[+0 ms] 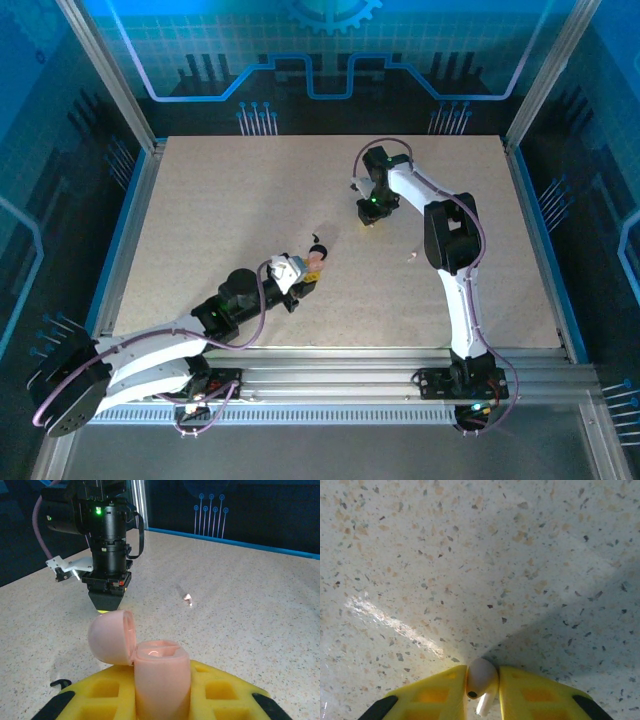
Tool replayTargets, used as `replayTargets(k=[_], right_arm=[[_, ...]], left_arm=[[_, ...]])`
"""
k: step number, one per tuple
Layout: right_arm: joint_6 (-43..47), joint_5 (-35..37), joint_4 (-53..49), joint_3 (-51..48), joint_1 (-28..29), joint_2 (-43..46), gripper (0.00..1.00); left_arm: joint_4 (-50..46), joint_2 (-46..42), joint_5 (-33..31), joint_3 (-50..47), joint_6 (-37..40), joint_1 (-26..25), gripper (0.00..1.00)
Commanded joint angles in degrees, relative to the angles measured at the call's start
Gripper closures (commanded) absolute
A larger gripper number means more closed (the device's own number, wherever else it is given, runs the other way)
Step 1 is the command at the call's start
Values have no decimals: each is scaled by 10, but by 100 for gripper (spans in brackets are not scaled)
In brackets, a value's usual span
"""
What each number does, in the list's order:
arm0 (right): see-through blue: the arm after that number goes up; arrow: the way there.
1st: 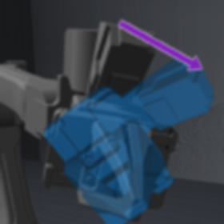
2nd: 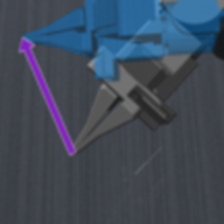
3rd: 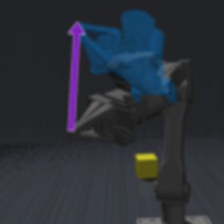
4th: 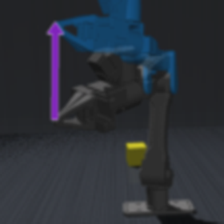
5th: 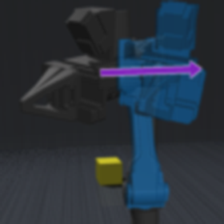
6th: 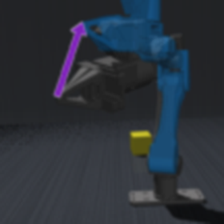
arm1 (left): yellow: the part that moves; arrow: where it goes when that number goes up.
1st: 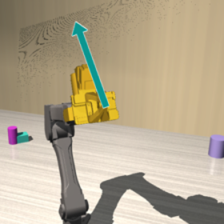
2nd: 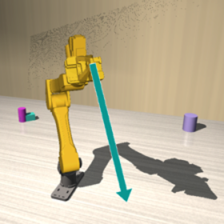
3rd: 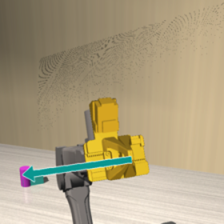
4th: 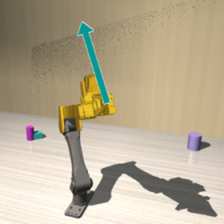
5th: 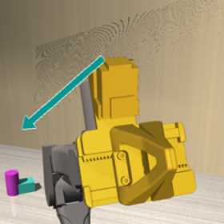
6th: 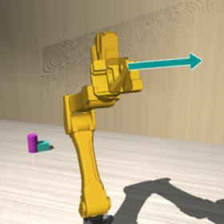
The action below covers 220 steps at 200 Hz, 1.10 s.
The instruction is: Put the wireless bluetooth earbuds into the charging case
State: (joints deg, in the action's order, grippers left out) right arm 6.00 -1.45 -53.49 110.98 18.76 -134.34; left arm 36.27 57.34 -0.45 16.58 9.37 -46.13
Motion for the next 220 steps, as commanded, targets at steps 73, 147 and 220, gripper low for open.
replayTargets(k=[73, 147, 220], right_arm=[[-88, -46, 176, -193, -7, 159, 80], [-180, -84, 346, -417, 2, 354, 82], [-170, -122, 466, -569, 35, 547, 80]], left_arm=[[61, 85, 5, 43, -29, 11, 85], [131, 161, 35, 56, -68, 20, 85], [330, 299, 71, 56, -97, 19, 86]])
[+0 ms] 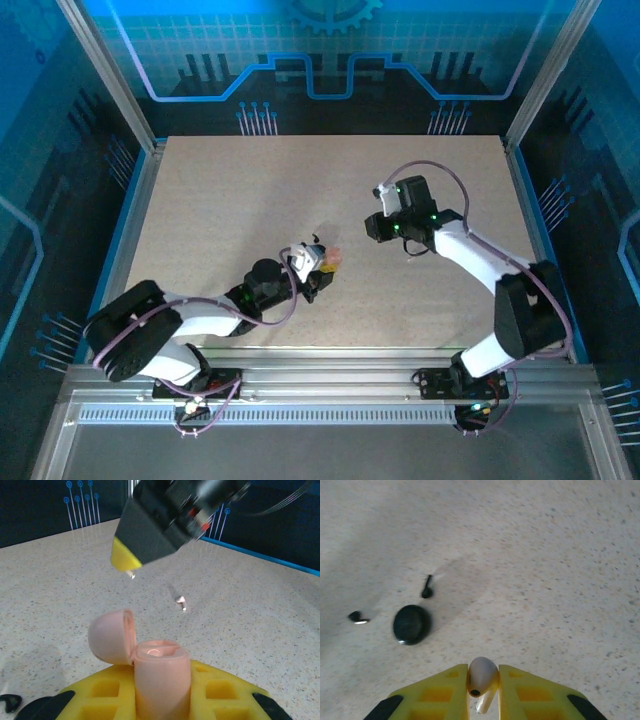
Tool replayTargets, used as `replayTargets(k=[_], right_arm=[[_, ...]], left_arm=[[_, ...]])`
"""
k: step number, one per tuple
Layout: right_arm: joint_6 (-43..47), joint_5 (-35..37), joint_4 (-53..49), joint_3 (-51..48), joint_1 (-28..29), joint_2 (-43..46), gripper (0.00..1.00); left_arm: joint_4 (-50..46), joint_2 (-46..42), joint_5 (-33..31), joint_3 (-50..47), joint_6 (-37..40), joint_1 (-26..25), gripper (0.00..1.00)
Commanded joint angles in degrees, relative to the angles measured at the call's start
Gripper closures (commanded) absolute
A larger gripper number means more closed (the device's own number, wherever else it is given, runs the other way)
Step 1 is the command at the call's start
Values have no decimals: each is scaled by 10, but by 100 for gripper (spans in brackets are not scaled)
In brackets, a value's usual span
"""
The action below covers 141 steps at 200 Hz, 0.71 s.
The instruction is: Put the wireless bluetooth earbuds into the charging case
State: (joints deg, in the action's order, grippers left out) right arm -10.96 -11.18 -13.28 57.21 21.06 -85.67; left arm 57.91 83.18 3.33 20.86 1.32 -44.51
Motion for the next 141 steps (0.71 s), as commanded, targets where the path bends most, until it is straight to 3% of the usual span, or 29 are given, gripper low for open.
replayTargets(k=[1, 39, 67, 141], right_arm=[[0, -24, 65, -32, 12, 63, 80], [-4, -48, 96, -72, 15, 132, 81], [-17, -85, 140, -105, 16, 159, 81], [-41, -137, 218, -156, 21, 224, 80]], left_arm=[[117, 42, 34, 14, -17, 3, 86], [222, 112, 65, 25, -23, -1, 86], [223, 120, 81, 42, -5, -9, 86], [224, 128, 20, 67, 17, -9, 86]])
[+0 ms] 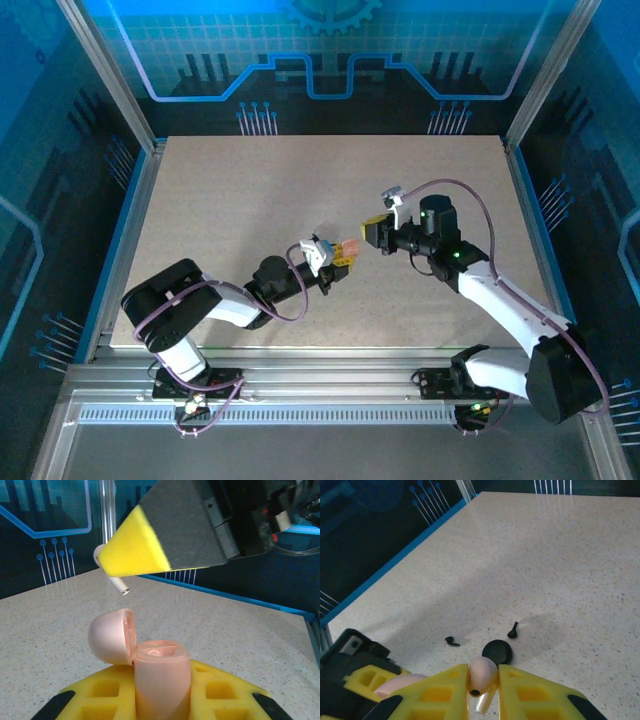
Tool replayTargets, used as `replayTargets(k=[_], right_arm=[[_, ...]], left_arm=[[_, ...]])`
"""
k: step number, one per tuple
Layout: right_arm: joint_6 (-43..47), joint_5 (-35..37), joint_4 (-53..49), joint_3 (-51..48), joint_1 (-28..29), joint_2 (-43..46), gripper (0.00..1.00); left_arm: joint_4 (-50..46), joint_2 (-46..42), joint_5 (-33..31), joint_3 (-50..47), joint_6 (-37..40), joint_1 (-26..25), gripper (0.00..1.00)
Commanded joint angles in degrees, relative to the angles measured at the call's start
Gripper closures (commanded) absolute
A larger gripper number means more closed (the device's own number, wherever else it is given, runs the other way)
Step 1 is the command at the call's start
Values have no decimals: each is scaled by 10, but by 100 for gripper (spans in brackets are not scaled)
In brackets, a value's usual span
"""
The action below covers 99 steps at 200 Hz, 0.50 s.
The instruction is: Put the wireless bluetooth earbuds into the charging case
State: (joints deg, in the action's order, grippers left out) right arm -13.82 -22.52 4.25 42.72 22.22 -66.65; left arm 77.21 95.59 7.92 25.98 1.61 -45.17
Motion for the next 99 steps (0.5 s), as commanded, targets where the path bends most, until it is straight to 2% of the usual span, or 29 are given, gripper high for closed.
replayTargets(k=[1, 51, 99], right_arm=[[-12, -24, 42, -12, 9, 34, 80], [-29, -32, 63, -33, 15, 78, 79], [-76, -53, 96, -52, 27, 78, 79]], left_arm=[[31, 4, -27, 16, 14, -3, 86], [31, -3, -22, 21, 21, -3, 86], [32, -19, -30, 21, 29, -3, 87]])
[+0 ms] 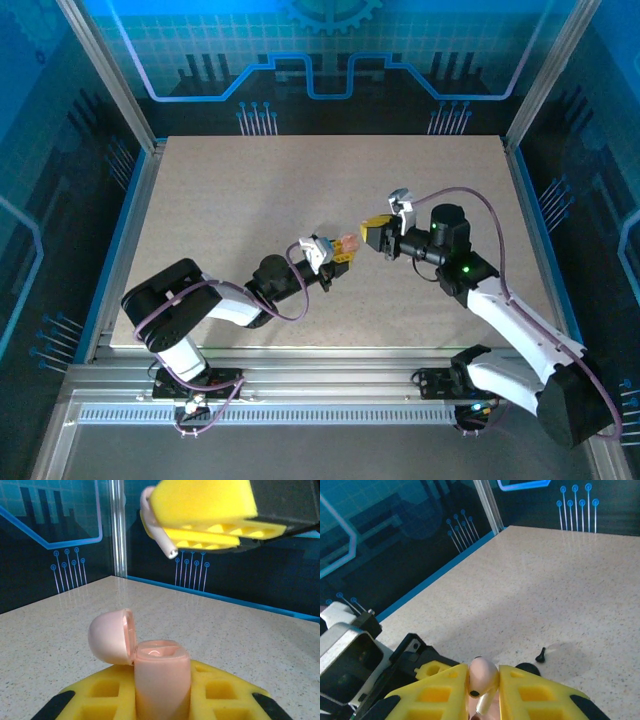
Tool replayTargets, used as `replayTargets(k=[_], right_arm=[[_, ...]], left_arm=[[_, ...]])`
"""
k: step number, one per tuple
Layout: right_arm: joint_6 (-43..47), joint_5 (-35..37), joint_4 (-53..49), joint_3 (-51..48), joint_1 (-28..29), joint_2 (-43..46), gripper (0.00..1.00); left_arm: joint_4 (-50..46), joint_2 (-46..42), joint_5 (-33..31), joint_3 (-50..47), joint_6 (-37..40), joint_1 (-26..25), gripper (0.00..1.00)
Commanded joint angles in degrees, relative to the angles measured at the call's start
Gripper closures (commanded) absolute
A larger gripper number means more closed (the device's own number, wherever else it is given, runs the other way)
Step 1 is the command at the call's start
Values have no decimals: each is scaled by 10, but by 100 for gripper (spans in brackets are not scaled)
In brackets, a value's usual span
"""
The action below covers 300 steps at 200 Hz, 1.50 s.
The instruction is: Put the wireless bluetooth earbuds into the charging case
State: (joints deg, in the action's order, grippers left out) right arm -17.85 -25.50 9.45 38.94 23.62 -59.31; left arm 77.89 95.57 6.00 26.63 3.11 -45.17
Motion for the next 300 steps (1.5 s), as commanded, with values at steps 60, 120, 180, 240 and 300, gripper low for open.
replayTargets(k=[60, 120, 180, 240, 300], right_arm=[[-67, -11, 84, -31, 34, 0, 78], [-77, -10, 97, -25, 49, -20, 78], [-78, 4, 93, -36, 52, -11, 78], [-81, 23, 105, -54, 52, 5, 79], [-67, 27, 102, -24, 51, 7, 80]], left_arm=[[25, -28, -9, 24, 24, -3, 87], [25, -26, -3, 37, 30, -4, 87], [25, -37, 0, 38, 37, -4, 87], [24, -51, 1, 40, 33, -4, 87], [25, -43, -10, 33, 36, -4, 87]])
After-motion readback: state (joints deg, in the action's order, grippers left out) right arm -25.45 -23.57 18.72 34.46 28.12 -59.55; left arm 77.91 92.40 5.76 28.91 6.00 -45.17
